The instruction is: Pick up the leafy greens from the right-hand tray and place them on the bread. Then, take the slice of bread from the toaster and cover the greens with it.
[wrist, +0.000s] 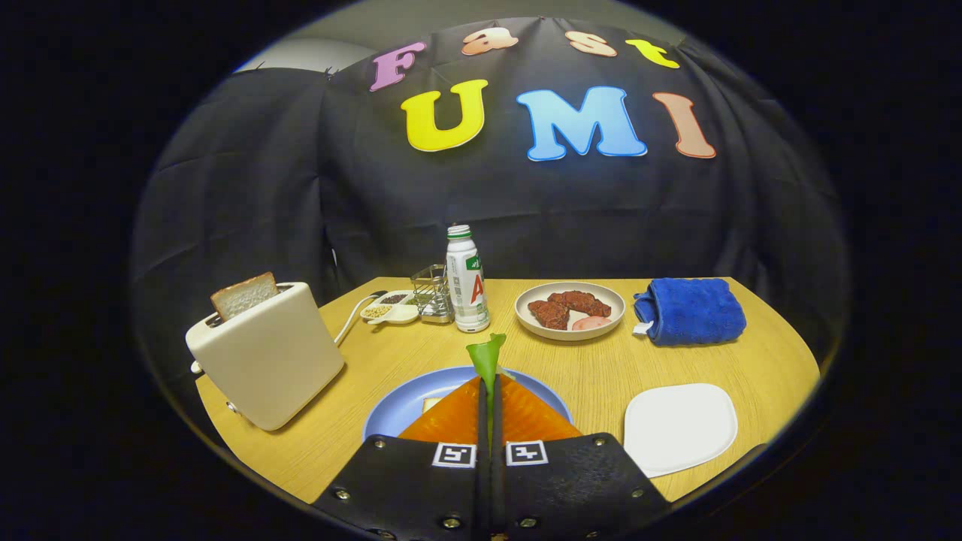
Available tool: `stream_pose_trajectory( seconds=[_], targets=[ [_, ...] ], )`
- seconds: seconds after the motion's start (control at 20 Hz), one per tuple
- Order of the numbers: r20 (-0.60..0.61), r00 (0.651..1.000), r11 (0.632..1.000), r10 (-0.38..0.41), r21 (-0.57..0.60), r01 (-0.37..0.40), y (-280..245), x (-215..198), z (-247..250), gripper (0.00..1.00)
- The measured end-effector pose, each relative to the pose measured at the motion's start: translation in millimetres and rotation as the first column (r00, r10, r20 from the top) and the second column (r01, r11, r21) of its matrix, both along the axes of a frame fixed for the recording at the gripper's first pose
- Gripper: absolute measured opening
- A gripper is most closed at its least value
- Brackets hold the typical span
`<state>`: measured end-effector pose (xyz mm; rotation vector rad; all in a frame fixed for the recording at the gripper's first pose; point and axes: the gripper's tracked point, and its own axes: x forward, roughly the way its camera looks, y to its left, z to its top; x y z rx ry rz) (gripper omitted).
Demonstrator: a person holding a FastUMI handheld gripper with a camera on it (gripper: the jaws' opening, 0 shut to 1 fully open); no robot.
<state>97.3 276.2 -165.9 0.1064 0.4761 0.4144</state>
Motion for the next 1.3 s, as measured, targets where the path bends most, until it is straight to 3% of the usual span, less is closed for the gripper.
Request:
stream_pose_trajectory(
  seconds=[0.15, 0.4, 0.5, 1.0, 1.3],
  targets=[
    [-0.023, 1.0, 1.0, 0.007, 0.003, -0.007, 10.2, -1.1, -5.4, 0.0],
    [-0.014, 1.0, 1.0, 0.013, 0.013, -0.012, 15.4, -1.2, -2.2, 0.18],
    [0.0, 1.0, 1.0, 0.003, 0.023, -0.003, 13.0, -1.1, 4.9, 0.39],
    [0.118, 0.991, 0.997, 0.06, 0.046, -0.066, 43.4, -23.3, 60.6, 0.39],
    [0.231, 0.958, 0.982, 0.168, 0.044, -0.183, 104.9, -55.2, 109.7, 0.39]
  ],
)
